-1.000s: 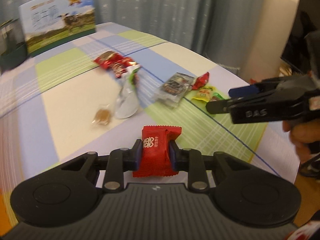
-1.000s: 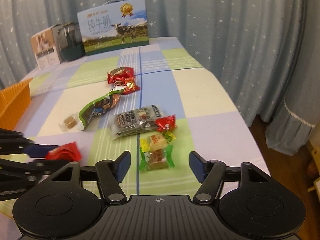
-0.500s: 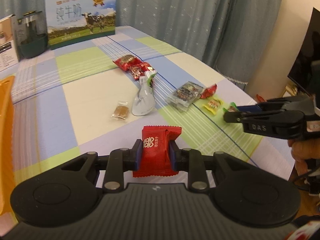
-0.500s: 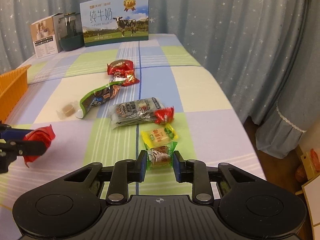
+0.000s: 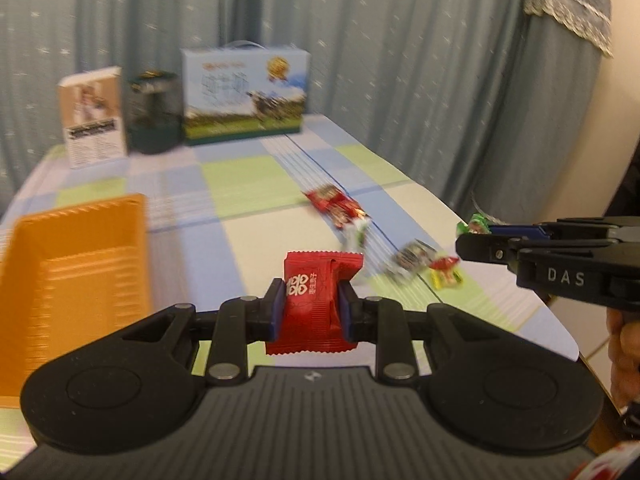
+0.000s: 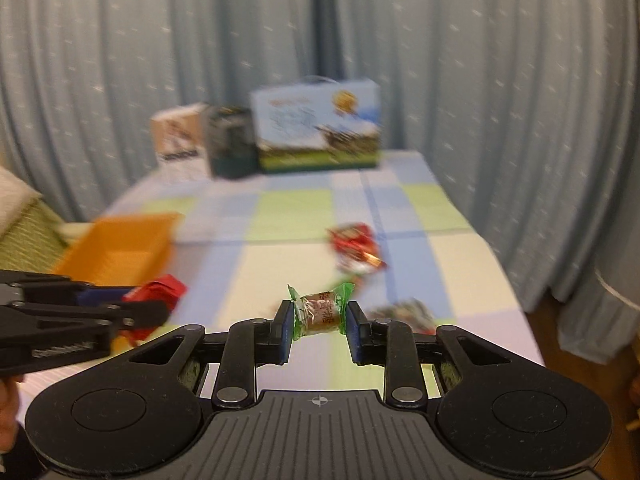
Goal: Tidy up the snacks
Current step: 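Carry both candies over the orange tray and open the left tool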
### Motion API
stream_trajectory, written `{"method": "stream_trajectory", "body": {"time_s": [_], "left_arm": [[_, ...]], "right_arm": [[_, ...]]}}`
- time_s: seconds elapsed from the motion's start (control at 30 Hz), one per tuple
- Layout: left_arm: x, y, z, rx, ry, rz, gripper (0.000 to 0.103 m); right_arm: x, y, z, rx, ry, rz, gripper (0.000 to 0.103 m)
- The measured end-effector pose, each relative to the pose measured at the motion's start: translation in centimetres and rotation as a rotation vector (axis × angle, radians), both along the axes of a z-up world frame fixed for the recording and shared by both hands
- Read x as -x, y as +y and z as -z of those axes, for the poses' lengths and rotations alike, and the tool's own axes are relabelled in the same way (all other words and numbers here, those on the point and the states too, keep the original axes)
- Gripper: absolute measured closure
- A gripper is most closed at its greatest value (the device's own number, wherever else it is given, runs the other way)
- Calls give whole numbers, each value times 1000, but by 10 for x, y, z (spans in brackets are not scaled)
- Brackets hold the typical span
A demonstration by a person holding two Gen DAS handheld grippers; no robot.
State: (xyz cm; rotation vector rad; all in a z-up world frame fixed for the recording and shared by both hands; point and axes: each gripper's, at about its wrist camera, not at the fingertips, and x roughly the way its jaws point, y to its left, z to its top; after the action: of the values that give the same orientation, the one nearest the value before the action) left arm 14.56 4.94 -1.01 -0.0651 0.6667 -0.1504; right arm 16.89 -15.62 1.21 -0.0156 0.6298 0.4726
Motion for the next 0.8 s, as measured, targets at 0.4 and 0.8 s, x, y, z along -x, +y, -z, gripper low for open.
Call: {"method": "stream_trajectory", "body": {"time_s": [0.4, 0.8], "left_arm": [[37, 106, -19, -67, 11, -187, 78], [34, 179, 14, -56, 60, -284, 78]], "right_arm": [[10, 124, -2, -36, 23, -207, 75], [-7, 201, 39, -3, 89, -313, 75]]}}
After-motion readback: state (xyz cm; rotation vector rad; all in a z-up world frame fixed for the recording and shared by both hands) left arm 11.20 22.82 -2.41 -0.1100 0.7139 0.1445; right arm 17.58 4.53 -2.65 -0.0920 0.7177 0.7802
